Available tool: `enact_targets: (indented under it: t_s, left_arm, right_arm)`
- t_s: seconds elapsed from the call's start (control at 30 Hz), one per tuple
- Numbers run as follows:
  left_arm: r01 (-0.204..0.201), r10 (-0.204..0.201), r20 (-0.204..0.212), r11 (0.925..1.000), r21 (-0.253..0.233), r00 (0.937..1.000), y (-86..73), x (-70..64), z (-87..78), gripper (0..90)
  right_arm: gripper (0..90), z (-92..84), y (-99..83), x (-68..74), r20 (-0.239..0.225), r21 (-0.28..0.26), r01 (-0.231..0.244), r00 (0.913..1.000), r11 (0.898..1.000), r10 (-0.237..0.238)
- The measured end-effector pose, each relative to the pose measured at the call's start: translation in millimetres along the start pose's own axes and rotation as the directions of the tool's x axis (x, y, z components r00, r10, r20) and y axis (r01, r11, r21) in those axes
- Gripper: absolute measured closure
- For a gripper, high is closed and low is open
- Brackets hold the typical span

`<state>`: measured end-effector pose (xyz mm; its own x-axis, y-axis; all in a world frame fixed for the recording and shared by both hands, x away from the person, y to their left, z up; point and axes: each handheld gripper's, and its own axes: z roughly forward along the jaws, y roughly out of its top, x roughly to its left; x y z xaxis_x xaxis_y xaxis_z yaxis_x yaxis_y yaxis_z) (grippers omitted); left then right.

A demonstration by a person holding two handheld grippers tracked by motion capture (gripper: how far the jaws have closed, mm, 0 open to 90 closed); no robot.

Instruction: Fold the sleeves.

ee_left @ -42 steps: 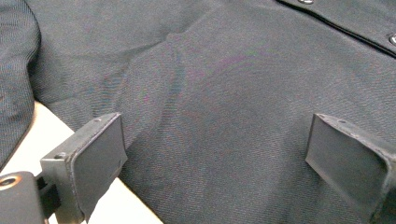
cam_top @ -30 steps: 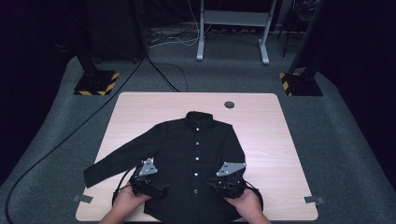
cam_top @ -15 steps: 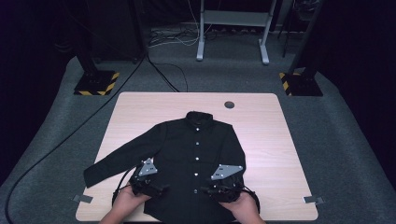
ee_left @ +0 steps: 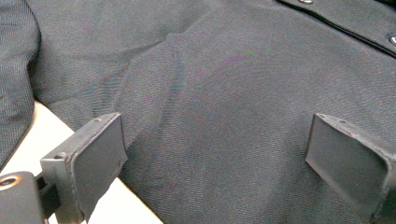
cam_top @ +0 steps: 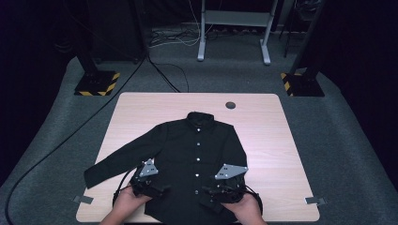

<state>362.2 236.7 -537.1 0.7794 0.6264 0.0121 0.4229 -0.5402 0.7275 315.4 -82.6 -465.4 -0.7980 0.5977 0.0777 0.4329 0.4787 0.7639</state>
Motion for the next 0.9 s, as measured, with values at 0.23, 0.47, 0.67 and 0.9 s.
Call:
enact_targets:
  t_s: [0.23, 0.47, 0.67, 0.9]
  left_arm:
    - [0.000, 0.000, 0.000, 1.0000, 0.000, 1.0000, 0.0, 0.0, 0.0, 4.8]
    - [0.002, -0.002, 0.000, 1.0000, -0.001, 1.0000, 0.0, -0.1, 0.0, 4.8]
    - [0.001, -0.001, 0.000, 1.0000, -0.002, 1.0000, 0.0, 0.3, -0.1, 5.0]
    - [0.004, -0.004, 0.002, 1.0000, -0.006, 1.0000, -0.8, 0.7, -1.2, 6.7]
  right_arm:
    - [42.4, 7.2, -9.4, -4.5, 0.014, -0.003, -0.010, 0.9998, 1.000, 0.010]
    - [40.8, 10.1, -14.3, -10.4, 0.033, -0.012, -0.022, 0.9992, 1.000, 0.022]
    - [39.2, 12.5, -18.6, -14.0, 0.047, -0.008, -0.029, 0.9985, 1.000, 0.030]
    - [38.1, 14.8, -23.8, -18.8, 0.068, -0.004, -0.030, 0.9972, 1.000, 0.031]
